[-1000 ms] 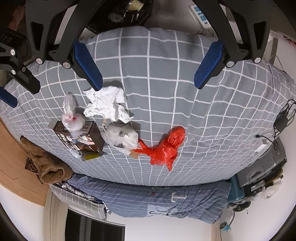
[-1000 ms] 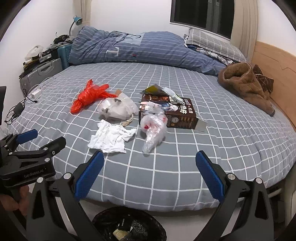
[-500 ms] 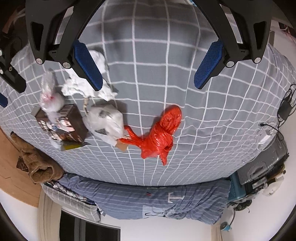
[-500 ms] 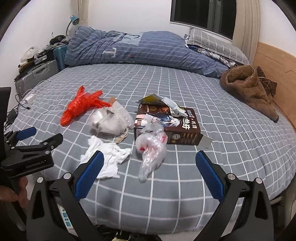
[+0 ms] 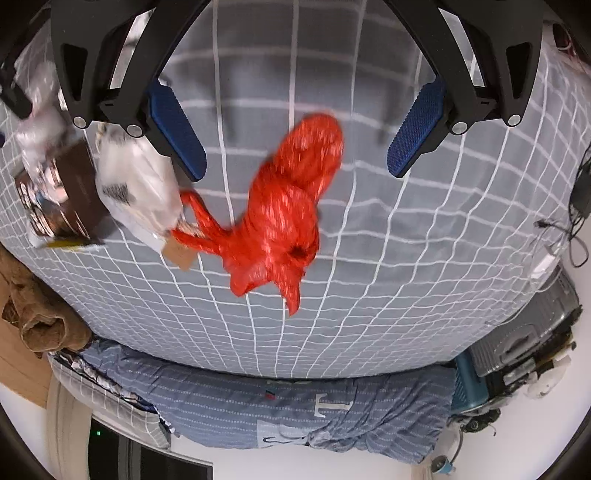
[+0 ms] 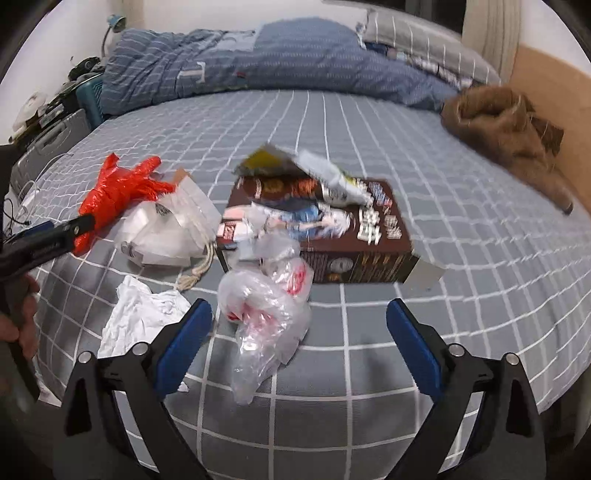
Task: Collect trash
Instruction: 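Grasp the red plastic bag with the left tool while the right tool grasps the clear bag, then lift the red bag and clear bag and carry them over the trash bin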
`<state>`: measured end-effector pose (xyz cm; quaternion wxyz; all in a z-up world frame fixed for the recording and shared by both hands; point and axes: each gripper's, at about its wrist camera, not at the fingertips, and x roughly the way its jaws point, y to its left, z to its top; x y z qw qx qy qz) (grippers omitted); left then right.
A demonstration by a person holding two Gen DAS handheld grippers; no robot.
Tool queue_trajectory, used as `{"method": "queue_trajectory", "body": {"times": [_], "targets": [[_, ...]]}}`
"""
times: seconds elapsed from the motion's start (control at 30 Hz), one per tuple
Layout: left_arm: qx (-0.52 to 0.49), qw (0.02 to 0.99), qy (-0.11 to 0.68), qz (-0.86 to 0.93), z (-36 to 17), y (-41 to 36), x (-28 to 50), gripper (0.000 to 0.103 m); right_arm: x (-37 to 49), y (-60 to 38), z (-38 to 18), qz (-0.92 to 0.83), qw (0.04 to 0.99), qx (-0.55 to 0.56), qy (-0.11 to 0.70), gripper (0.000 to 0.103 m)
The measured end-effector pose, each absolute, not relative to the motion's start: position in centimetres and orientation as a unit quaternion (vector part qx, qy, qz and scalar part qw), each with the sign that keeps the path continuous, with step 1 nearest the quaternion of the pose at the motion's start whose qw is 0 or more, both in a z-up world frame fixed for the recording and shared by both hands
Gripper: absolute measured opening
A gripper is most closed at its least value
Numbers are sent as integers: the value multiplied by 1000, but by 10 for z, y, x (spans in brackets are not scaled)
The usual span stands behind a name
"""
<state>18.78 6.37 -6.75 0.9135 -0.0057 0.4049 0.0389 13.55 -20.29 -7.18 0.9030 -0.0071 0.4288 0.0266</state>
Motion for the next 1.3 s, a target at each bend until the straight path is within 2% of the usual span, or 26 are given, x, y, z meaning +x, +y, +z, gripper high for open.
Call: {"method": "queue_trajectory", "body": {"times": [0.1, 0.2, 0.3, 0.4, 0.43, 0.47, 0.67, 1.3], "targets": [[0, 912, 408, 36, -70, 63, 204, 93, 141, -203, -78, 33, 898, 3, 439, 89], [-11, 911, 411, 35, -74, 67, 217, 89, 145, -202, -86, 41, 889, 15, 456, 82], [-18, 906, 421, 27, -81, 67, 228, 78, 147, -200, -91, 46, 884, 17, 465, 75], [-29, 902, 430, 20, -87, 66, 235, 62, 150, -197, -97, 56, 876, 23, 479, 60], [-30, 901, 433, 18, -89, 65, 236, 50, 150, -196, -99, 59, 874, 21, 483, 49], [-28, 897, 441, 14, -92, 64, 238, 44, 150, -195, -99, 60, 874, 19, 483, 47], [-11, 899, 437, 17, -93, 58, 233, 37, 147, -195, -97, 66, 876, 22, 477, 44], [-14, 905, 424, 23, -80, 47, 198, 37, 134, -186, -69, 63, 901, -26, 429, 44]]}}
